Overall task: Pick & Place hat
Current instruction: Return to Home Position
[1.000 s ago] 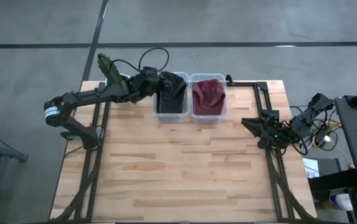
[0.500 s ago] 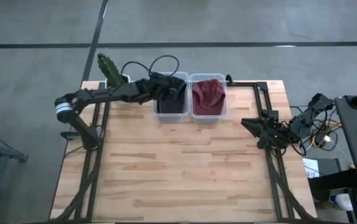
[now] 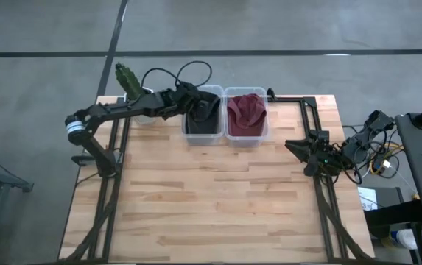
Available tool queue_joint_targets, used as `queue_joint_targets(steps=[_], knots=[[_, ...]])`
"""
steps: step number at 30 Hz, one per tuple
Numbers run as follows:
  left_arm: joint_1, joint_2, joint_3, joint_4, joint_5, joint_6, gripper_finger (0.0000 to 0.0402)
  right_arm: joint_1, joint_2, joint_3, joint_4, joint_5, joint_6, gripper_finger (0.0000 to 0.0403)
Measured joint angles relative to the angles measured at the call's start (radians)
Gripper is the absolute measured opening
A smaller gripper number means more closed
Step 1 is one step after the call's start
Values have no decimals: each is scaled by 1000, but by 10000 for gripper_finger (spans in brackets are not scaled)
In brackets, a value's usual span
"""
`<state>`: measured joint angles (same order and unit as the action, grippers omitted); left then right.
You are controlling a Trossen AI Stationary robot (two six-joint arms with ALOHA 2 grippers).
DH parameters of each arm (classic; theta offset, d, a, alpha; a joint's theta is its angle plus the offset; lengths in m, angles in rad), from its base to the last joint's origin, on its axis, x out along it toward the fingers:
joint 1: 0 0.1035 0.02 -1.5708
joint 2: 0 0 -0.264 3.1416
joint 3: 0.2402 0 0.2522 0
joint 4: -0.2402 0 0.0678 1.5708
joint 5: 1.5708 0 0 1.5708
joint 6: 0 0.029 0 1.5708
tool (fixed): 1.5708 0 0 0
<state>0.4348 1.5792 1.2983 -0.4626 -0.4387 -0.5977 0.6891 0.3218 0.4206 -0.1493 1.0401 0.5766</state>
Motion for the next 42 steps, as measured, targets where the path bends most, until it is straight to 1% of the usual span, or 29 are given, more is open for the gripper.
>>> queue_joint_targets(steps=[4,10,11,13,15,18,22,24,26,28,30,36,38,42], knots=[[-8,-23,67,-24,44,30,160,0,0,0,0,0,0,84],[-38,-88,176,-121,174,33,160,0,0,0,-3,0,-3,89],[-51,-104,187,-145,181,33,160,0,0,0,-6,0,-3,89],[-85,-141,197,-185,179,48,160,0,0,0,-28,0,-4,87],[-130,-187,191,-207,155,76,160,0,0,0,-66,0,-6,83],[-220,-272,150,-221,75,100,160,0,0,0,-145,0,-7,78],[-358,-389,58,-229,-74,102,160,0,0,0,-230,0,-7,72],[-426,-454,-1,-227,-142,99,160,0,0,0,-231,3,-7,70],[-484,-518,-64,-226,-187,85,160,0,-1,0,-229,8,-7,70],[-531,-585,-137,-218,-202,59,160,0,-1,3,-231,8,-13,72],[-566,-647,-221,-174,-208,31,160,0,-1,13,-231,7,-51,75],[-645,-821,-509,75,-209,48,160,0,-1,52,-230,-3,-196,83],[-665,-867,-603,185,-209,77,160,0,-1,60,-230,-32,-225,85],[-689,-942,-771,360,-209,94,160,0,-1,70,-231,-127,-276,86]])
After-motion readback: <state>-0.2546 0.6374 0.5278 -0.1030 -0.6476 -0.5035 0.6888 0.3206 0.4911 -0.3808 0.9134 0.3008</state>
